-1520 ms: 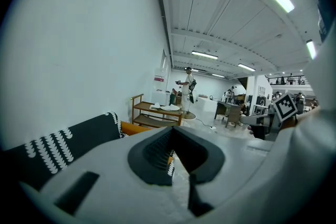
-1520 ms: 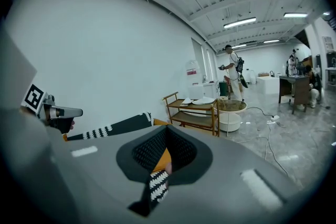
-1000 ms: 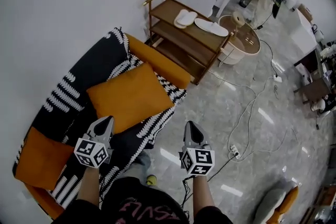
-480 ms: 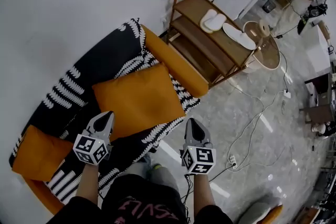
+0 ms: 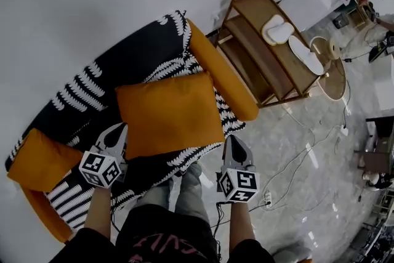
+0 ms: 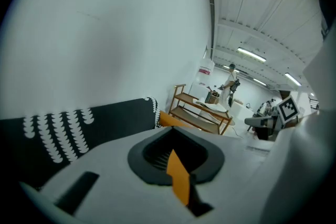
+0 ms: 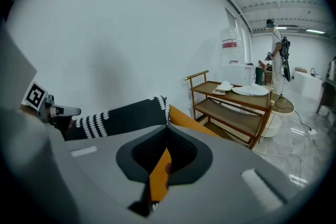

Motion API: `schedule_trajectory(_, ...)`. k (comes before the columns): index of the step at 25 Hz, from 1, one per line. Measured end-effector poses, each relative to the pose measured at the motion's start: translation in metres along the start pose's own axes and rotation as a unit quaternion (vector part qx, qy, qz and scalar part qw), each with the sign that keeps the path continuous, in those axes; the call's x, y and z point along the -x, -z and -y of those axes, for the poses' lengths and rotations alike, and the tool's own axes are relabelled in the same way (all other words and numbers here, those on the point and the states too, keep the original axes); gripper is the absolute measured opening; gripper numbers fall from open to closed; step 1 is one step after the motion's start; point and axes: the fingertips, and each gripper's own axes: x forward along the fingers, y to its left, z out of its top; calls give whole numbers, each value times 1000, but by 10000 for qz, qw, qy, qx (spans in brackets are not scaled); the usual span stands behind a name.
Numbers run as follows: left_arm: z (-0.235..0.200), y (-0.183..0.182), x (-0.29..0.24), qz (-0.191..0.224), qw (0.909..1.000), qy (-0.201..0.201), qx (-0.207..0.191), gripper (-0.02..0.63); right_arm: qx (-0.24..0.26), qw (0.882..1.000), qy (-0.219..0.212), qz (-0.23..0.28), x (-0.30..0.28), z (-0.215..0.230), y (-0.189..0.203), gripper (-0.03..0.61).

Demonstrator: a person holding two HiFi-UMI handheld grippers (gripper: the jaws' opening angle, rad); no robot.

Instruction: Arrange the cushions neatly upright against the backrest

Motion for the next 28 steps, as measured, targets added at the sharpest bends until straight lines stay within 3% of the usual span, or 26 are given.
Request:
schedule_trajectory(5,-24,12,-8,52,9978,-579,328,2,152,9987,-357,-327,-43,12,13,14)
schedule_trajectory(13,-47,33,-31,-139,9929,-1063,519,2,195,9936,-750,-820,-97,21,34,43)
schedule_trajectory(28,-107,120,-77,-760,9821,-1544,759,140,389,9754,-1108,-1864,-184,35,119,231)
